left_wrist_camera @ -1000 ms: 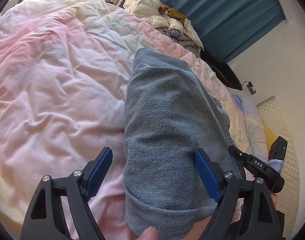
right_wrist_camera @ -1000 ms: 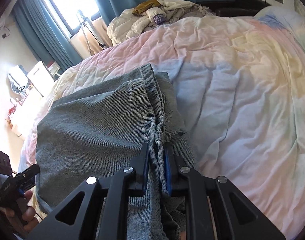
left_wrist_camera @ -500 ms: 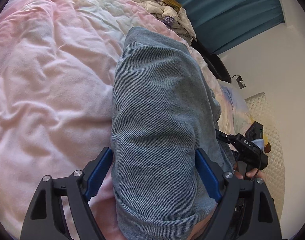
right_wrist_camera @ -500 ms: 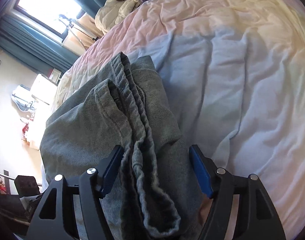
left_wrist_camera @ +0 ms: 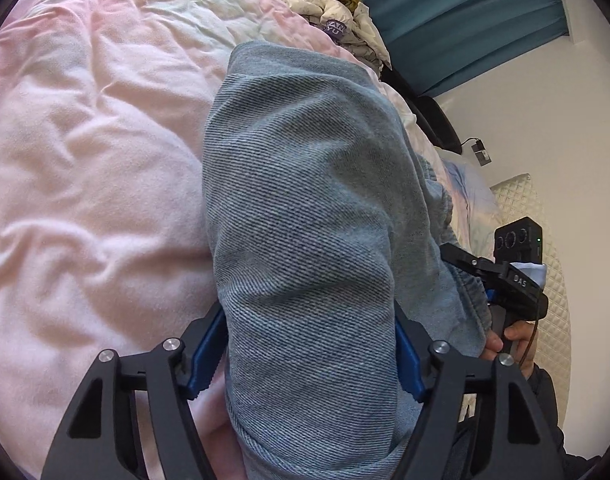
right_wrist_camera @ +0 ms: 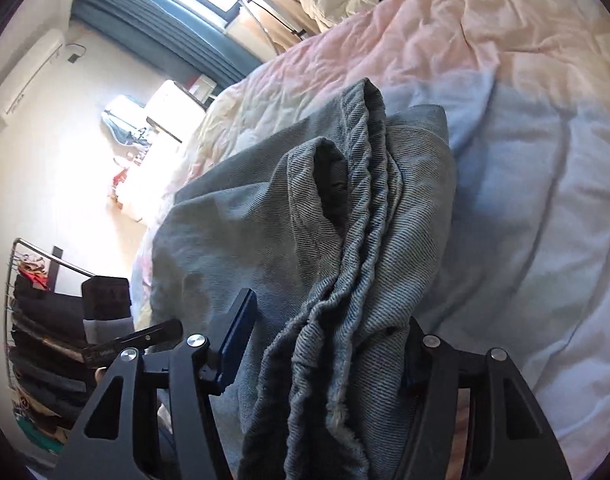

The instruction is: Fold clothes

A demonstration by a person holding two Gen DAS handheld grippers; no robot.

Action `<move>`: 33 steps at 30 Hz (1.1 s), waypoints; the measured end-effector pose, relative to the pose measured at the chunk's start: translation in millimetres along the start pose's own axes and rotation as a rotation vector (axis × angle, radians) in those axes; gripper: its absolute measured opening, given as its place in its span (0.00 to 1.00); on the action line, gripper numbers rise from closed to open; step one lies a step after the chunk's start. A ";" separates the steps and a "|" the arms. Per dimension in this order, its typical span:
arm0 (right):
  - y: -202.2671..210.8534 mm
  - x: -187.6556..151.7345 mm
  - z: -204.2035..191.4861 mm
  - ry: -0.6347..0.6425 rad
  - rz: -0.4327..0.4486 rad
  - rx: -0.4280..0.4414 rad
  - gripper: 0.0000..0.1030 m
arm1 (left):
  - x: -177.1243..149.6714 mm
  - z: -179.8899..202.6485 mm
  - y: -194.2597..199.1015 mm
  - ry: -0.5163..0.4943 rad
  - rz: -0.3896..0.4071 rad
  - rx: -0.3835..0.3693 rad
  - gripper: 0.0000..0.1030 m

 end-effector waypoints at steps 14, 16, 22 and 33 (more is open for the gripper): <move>20.8 -9.0 -16.3 -0.063 0.119 -0.057 0.23 | 1.4 32.3 9.5 -0.063 0.063 0.137 0.42; 28.1 -10.5 -24.3 -0.051 0.136 -0.060 0.22 | 3.6 38.0 16.3 -0.067 0.073 0.143 0.40; 63.4 -10.7 -43.0 -0.040 0.181 -0.050 0.22 | 9.9 66.2 37.7 -0.097 0.092 0.161 0.37; 143.9 -19.6 -61.9 -0.050 0.265 -0.015 0.22 | 34.6 145.2 61.4 -0.196 0.130 0.170 0.37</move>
Point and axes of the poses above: each gripper's, at about its wrist camera, not at the fingertips, and y roughly against the way its jaws point, z to its right, x to its top, the point moved 4 cm from there along -y, roughly the way its jaws point, and after that the axes turned 8 degrees about -y, right-handed, at the moved point
